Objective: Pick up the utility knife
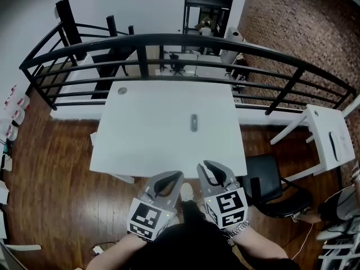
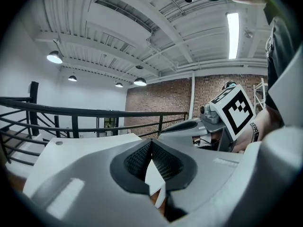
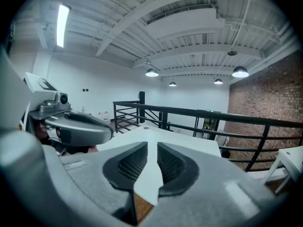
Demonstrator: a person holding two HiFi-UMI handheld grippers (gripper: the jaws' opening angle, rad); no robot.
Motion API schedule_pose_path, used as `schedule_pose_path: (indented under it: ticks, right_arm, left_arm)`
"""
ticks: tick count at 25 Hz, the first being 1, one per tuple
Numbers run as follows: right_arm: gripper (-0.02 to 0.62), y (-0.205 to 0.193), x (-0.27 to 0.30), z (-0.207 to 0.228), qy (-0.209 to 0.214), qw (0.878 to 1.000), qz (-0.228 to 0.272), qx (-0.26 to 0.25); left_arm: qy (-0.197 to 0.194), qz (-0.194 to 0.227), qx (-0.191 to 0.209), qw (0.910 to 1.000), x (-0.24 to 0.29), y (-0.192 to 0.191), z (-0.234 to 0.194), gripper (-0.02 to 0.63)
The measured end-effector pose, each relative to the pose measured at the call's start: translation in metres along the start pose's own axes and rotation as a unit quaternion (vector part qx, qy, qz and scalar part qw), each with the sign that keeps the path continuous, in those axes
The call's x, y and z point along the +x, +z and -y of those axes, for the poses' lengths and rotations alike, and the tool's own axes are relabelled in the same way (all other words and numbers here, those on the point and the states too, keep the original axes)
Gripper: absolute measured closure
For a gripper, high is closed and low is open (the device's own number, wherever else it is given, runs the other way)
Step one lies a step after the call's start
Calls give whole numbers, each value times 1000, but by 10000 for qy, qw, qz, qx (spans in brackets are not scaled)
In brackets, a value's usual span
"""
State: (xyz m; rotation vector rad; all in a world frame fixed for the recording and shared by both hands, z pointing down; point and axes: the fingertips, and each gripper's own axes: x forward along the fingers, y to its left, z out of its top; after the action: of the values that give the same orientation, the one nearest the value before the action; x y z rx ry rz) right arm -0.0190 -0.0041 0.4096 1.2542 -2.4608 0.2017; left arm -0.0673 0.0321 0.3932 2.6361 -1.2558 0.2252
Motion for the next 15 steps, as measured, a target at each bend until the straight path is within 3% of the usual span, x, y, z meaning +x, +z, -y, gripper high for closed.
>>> schedule_pose_path:
  ticks: [7, 15]
  right_arm:
    - [529, 0, 55, 33, 59, 9997, -160, 171]
    - [491, -17, 134, 84, 33, 9977, -545, 391]
  left_arm:
    - [111, -226, 120, 9996, 40, 4, -37, 589]
    - [177, -658, -29, 9977, 101, -1, -84, 589]
